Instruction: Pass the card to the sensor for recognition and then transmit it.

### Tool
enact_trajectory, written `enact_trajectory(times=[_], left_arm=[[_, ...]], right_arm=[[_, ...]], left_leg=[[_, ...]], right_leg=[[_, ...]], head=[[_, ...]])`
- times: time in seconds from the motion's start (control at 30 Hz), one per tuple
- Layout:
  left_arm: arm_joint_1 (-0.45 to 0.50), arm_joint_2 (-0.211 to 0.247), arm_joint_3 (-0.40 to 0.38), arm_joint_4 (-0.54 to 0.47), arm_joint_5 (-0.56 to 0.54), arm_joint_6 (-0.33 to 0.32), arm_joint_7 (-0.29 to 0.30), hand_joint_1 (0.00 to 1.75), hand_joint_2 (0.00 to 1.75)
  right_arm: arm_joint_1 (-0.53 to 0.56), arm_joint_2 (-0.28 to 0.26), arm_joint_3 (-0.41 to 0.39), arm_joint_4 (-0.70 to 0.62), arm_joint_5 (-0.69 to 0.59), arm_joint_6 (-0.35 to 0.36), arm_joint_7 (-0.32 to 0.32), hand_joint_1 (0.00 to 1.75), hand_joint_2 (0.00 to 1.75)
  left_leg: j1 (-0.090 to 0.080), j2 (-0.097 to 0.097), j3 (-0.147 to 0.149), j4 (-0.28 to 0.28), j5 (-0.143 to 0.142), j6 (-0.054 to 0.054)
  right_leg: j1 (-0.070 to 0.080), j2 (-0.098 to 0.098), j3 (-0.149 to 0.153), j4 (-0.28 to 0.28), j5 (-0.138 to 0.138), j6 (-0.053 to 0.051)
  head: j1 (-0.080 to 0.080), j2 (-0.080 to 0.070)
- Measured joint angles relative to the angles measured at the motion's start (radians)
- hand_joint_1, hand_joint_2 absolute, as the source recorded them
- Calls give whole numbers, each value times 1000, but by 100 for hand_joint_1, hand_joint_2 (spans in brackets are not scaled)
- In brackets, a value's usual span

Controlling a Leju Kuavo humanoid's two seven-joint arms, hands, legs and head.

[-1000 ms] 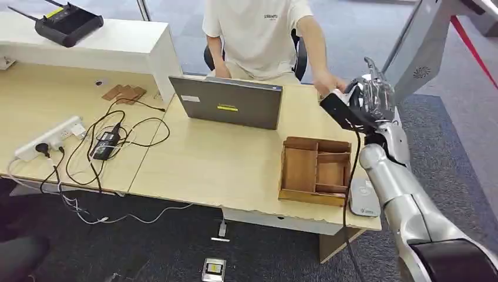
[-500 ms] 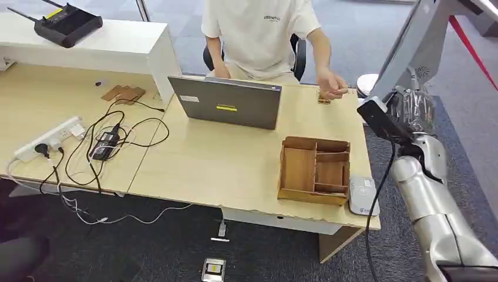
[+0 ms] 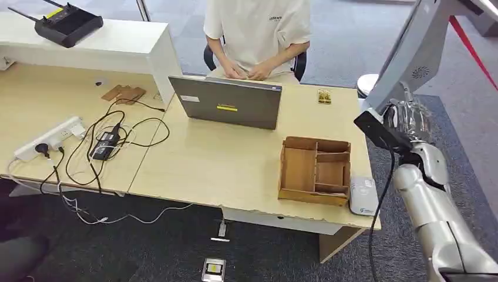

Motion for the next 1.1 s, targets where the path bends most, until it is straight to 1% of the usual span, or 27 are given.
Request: enact_trajectory(times=[0.5,1.1], left_arm=[[17,8,18,3,15,11,-8,0,175],[32,17,36,5,26,16,-18,0,175]], right_arm=[[89,-52,-1,-16,-1,17,27,175,175],[150,-55,-1,-23,-6,33,37,175,175]], left_leg=[[0,0,-1,0,0,0],[0,0,-1,0,0,0]], right_leg=[[0,0,0,0,0,0],[0,0,-1,0,0,0]], head=[[0,0],[0,0]])
